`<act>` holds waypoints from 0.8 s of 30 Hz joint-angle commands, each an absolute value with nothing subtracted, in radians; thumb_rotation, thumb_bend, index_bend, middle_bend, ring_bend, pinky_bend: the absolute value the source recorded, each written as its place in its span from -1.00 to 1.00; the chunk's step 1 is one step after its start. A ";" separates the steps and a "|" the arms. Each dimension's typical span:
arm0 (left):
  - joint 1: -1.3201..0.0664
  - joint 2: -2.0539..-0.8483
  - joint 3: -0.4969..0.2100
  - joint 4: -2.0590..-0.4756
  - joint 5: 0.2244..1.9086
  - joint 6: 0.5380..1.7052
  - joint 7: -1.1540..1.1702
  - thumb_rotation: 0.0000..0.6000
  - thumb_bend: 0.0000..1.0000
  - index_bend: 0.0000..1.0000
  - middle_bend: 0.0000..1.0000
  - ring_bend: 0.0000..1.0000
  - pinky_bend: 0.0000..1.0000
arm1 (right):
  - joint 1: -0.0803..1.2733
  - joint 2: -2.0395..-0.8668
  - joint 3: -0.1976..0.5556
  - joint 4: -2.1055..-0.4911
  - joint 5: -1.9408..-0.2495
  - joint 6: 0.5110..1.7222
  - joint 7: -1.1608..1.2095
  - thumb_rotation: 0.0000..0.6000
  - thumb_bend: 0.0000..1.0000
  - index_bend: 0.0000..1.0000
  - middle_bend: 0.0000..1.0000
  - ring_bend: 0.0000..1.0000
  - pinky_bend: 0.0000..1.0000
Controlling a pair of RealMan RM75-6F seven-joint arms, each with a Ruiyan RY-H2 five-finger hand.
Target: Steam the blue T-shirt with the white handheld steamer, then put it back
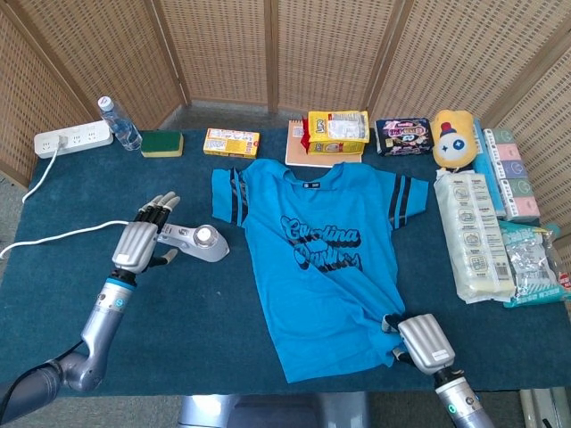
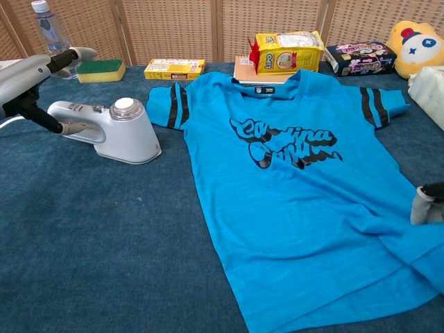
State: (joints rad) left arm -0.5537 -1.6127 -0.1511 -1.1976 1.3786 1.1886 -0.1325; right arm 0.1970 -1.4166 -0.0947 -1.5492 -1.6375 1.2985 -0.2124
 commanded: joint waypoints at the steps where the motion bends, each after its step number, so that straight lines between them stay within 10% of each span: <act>1: -0.539 -1.585 -0.143 -1.247 1.392 1.208 -0.120 1.00 -0.51 -1.00 -1.00 -1.00 -0.81 | 0.195 -1.411 -0.098 -1.556 -1.630 1.290 -0.220 1.00 -0.31 -0.53 -0.25 -0.24 -0.13; 24: -0.335 -1.255 -0.031 -1.716 1.405 1.358 0.006 1.00 -0.51 -1.00 -1.00 -1.00 -0.81 | 0.173 -1.352 -0.098 -1.545 -1.718 1.418 -0.077 1.00 -0.43 -0.75 -0.47 -0.44 -0.37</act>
State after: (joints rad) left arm -0.3608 -1.2770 -0.0449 -1.6944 1.3942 1.3302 0.0100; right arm 0.1767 -1.3594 -0.1036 -1.5469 -1.7100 1.4044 -0.0933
